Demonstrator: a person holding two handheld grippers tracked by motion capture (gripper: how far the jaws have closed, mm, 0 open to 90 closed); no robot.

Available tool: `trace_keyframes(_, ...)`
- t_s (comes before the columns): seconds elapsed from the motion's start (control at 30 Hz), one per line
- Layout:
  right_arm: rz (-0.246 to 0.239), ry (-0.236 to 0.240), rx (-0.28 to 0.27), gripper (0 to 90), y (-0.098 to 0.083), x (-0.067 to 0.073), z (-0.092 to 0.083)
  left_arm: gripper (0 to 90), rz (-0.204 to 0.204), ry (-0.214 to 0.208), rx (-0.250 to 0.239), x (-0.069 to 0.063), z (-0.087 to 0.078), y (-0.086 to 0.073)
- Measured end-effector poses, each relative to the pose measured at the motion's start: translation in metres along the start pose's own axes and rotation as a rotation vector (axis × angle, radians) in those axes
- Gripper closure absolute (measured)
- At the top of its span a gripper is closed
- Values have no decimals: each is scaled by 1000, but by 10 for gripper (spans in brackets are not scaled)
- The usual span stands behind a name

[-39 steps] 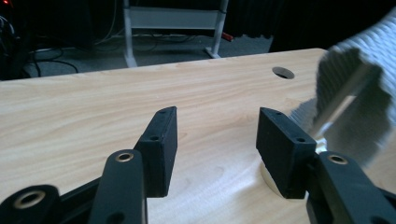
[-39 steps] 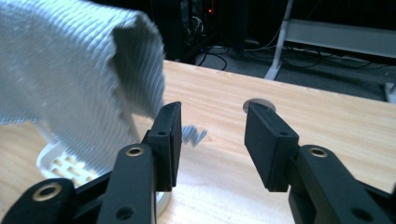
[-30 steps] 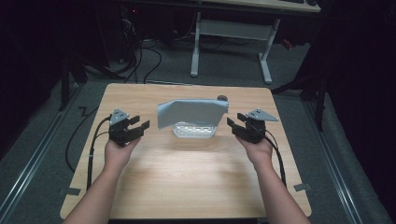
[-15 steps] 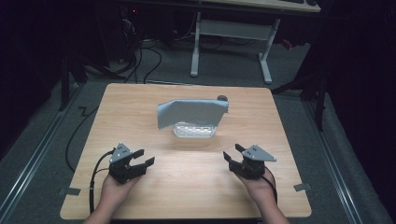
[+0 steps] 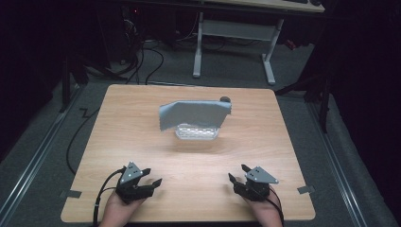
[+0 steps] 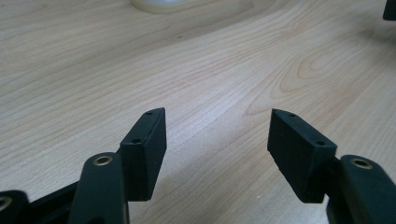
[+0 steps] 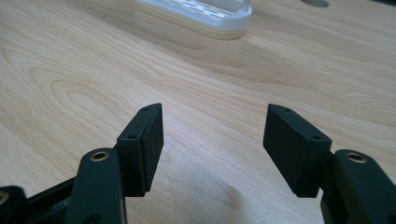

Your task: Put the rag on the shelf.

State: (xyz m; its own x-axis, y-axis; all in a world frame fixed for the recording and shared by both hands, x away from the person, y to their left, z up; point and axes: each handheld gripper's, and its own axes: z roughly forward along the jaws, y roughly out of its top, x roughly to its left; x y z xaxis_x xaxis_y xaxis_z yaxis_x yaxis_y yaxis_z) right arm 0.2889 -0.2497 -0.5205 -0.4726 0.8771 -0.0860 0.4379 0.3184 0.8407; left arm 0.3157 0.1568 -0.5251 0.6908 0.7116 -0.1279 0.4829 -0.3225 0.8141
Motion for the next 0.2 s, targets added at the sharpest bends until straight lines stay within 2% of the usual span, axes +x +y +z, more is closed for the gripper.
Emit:
trace_keyframes(0.03,7,10,9,384,1,1,2,380,-6,-2,-2,1,-1,0)
trace_keyframes(0.2,-18,39,8,381,2,5,8,375,-14,16,-5,4,-5,-2)
